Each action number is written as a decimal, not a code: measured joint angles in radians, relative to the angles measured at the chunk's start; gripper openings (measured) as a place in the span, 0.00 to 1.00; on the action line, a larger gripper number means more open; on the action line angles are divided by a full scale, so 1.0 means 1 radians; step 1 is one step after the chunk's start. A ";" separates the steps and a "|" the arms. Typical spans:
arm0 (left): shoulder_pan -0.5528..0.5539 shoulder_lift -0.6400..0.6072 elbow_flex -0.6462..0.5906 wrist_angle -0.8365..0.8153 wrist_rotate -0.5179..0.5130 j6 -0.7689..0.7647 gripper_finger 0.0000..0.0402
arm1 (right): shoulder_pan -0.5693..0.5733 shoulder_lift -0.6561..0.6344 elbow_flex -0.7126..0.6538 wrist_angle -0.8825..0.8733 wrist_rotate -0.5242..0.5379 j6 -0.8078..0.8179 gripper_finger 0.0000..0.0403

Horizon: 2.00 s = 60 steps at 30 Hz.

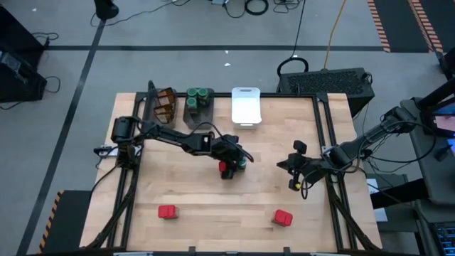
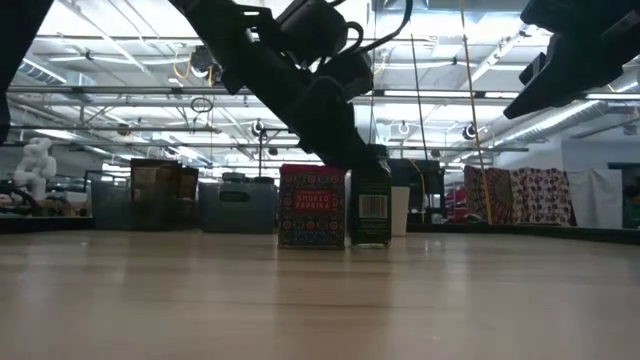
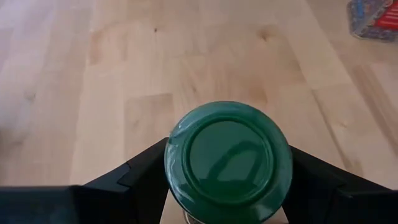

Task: Sort spices by type
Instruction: Put the green seasoning bottle into the right black bin

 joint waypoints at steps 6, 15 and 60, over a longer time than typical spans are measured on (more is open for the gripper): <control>-0.006 0.000 0.000 0.003 0.025 -0.001 0.63 | 0.000 0.000 0.000 0.000 0.000 0.000 0.00; -0.007 0.000 0.000 0.006 0.027 -0.002 0.63 | 0.000 0.000 0.000 0.000 0.000 0.000 0.00; 0.008 -0.024 0.045 -0.064 0.024 0.001 0.52 | -0.019 0.000 0.000 -0.026 0.035 -0.007 0.00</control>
